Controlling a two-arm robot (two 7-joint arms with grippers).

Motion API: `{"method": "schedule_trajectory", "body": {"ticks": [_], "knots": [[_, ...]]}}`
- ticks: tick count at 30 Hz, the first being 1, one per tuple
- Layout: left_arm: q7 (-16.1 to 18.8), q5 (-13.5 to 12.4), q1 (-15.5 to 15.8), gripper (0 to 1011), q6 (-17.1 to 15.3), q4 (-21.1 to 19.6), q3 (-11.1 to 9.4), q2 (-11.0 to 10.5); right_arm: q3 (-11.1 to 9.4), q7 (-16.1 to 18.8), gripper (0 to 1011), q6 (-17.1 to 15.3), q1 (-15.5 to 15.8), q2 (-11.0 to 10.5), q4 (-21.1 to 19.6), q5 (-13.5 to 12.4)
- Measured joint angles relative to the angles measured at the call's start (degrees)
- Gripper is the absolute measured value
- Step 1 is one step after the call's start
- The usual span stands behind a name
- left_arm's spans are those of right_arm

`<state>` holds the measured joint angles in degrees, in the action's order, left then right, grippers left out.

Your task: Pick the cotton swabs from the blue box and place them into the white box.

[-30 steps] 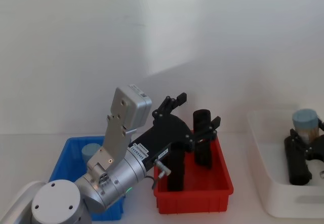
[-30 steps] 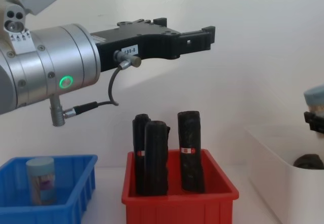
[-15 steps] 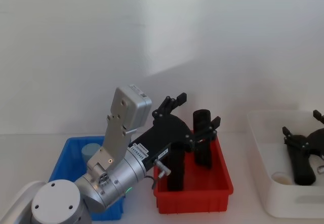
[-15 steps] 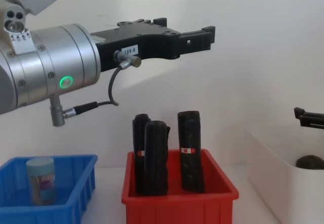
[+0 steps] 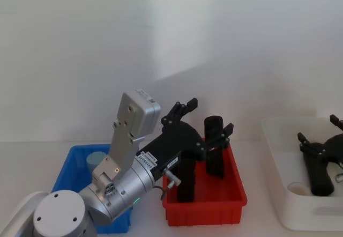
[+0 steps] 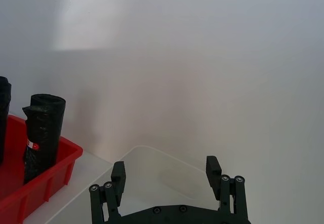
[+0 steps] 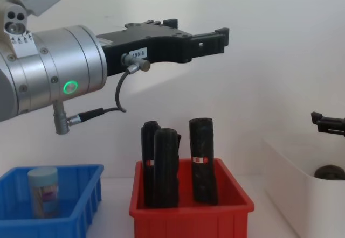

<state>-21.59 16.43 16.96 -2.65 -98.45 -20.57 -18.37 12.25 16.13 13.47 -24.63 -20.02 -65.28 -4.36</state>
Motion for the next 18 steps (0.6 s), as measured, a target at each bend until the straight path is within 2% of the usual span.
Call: {"method": "schedule_trajectory", "body": {"ticks": [18], "knots": [[0.00, 0.00, 0.00, 999, 0.00, 0.00, 0.00, 0.00, 0.00, 0.23, 1001, 0.19, -0.14, 0.04, 0.12, 0.02]]}}
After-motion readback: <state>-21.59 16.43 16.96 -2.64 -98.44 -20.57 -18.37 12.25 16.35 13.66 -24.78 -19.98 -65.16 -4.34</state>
